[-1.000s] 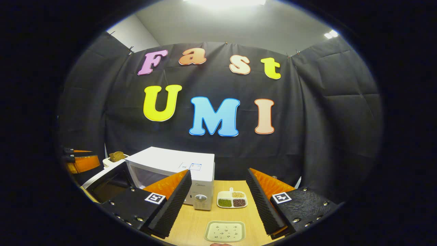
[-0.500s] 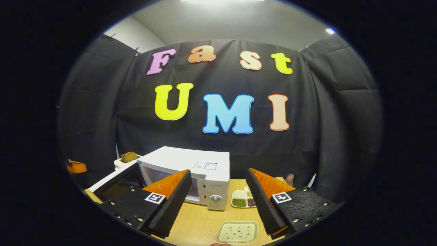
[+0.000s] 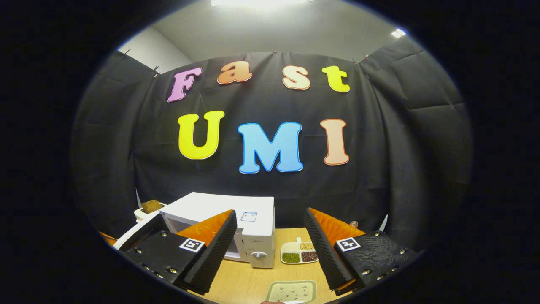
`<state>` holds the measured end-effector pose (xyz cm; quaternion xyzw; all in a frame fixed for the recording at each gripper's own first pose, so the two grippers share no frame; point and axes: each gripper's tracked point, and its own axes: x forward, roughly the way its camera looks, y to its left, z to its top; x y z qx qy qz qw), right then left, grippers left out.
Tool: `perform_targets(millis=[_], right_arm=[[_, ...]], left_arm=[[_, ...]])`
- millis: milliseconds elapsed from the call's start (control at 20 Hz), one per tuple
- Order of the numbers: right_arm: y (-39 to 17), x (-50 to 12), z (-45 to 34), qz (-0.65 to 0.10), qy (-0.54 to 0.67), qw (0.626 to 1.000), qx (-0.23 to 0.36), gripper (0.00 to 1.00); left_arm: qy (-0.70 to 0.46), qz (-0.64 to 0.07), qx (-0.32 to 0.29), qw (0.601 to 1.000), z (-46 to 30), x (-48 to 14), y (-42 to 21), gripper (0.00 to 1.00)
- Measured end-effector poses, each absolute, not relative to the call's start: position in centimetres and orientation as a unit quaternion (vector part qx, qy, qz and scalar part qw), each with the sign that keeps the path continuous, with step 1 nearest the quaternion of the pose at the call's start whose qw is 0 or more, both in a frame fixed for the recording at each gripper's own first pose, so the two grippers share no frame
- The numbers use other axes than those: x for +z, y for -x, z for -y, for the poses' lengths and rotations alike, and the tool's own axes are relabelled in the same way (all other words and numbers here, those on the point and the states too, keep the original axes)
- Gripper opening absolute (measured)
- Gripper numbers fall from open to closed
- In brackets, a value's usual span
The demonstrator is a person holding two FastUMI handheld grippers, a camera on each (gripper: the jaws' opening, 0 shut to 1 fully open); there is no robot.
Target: Open the microwave oven with the left hand, put the food in, and close the microwave oven.
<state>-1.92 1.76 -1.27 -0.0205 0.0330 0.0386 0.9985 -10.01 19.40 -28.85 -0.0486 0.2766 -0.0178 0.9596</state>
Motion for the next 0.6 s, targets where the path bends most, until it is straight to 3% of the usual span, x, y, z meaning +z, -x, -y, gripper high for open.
perform_targets(millis=[600], right_arm=[[1.7,1.8,2.6,0.005,0.038,0.999,0.025,0.98]], left_arm=[[0.049,-0.28,-0.083,0.955,-11.8,-28.9,6.9,0.07]])
